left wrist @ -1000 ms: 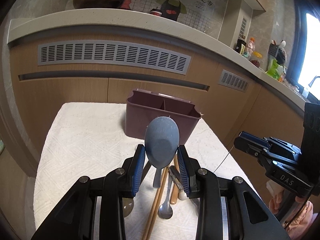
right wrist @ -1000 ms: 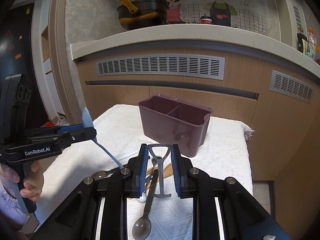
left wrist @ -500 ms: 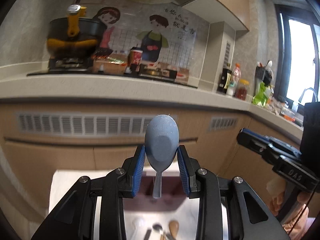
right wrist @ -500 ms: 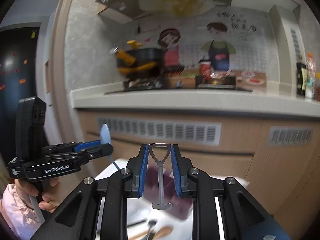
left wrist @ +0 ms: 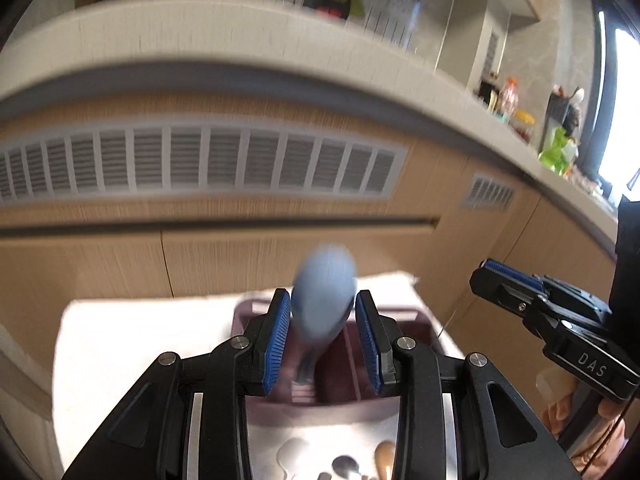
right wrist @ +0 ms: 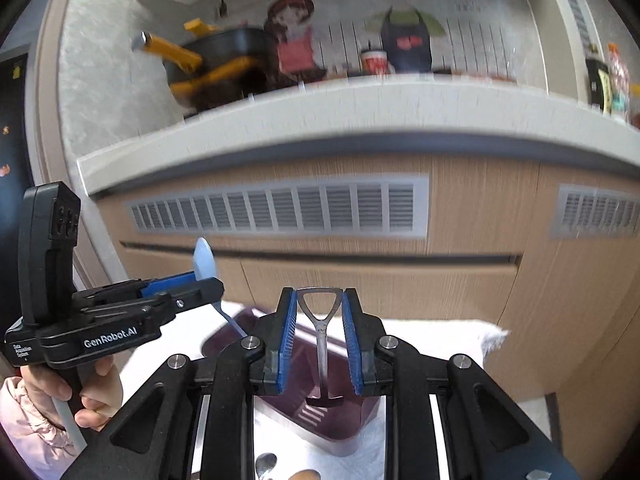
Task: Organize utensils
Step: 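Lift the rice paddle into the caddy with the left tool while the right tool carries the spatula there, then open both tools over the caddy and return toward the utensils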
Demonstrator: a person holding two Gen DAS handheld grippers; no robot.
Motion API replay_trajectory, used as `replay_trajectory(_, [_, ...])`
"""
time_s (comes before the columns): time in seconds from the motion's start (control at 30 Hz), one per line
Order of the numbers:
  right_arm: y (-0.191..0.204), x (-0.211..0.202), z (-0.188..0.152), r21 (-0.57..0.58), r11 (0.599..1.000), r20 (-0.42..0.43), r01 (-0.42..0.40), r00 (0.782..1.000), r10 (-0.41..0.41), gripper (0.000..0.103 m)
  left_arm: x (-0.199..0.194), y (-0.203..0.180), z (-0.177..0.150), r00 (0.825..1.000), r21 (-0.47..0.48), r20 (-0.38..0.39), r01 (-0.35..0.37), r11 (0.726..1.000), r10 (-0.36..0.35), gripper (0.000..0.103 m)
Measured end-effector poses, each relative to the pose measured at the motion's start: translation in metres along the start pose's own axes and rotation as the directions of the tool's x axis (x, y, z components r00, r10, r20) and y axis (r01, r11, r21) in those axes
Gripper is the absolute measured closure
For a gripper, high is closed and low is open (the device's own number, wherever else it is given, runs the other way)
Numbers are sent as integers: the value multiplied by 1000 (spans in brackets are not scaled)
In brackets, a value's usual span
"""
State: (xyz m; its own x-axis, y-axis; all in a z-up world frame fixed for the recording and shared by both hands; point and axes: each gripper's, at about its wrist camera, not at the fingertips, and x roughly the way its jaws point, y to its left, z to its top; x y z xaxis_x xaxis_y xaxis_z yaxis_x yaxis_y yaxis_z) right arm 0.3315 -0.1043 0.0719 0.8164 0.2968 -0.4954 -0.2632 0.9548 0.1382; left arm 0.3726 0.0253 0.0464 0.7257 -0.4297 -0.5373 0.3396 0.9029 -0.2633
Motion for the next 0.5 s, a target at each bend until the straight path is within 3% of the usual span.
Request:
replay_trajectory(0.13, [4,11,-13,-9,1000,-42,26,999,-26,77,0,4,-16,1000,-8,-15,9,1000,-9,58])
replay_trajectory(0.27, [16,1,-19,-50,996,-28,71,997,-72,71,-21,15,-32,1000,-50,-1,1,999,-1,50])
replay_trajectory(0.33, [21,-10,-23,-62,993,-2,97,995,-97,49,-31,18,-41,1000,-58,-5,-23,998,22,49])
replay_trajectory(0.4, [26,-22,-26,-72,991,28,116,993,-114,36,-41,22,-54,999,-63,-10,-43,997,42,49])
replay_trajectory(0.5, [37,-40,-34,-100,986,47,136,990,-132,31,-51,29,-75,996,-67,-37,-79,995,77,49])
